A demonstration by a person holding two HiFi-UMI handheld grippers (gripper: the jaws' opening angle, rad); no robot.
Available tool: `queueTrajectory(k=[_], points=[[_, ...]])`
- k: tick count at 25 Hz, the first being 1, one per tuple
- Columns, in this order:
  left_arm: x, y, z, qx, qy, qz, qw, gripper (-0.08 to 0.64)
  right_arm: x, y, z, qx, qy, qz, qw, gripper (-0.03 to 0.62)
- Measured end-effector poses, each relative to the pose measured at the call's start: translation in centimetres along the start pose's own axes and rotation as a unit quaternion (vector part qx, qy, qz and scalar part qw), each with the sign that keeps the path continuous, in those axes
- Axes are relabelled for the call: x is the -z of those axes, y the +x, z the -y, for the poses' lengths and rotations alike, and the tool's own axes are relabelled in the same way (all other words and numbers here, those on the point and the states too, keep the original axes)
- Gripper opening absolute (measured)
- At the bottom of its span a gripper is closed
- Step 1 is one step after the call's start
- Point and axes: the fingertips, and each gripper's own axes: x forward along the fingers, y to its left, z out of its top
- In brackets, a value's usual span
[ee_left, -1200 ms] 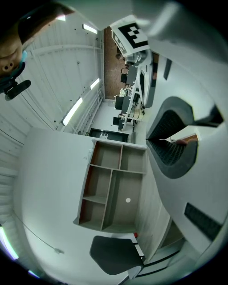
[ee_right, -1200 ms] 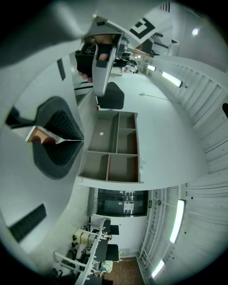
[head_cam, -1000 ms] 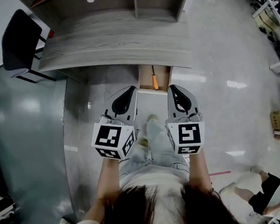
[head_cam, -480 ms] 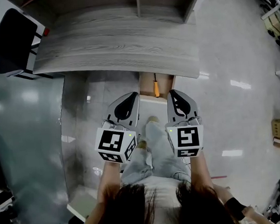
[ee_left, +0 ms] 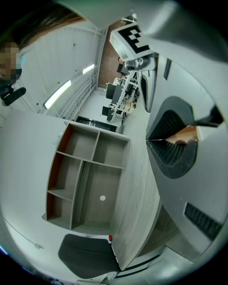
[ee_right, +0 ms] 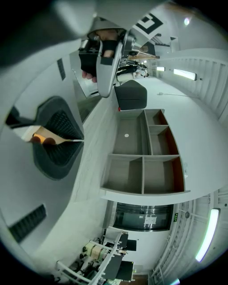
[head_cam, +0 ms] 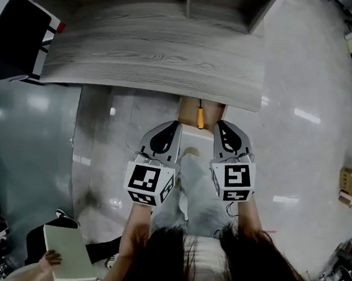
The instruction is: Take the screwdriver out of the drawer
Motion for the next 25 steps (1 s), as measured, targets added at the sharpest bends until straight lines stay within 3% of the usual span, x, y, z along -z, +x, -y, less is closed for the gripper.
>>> queueTrajectory(k=[25], points=[[8.4,6.9,-4.6,-0.024,-0.046,-0.042,0.9978,0.018,8.5,9.7,-0.8,-0.038,0.016,-0.081,0.996,0.029]])
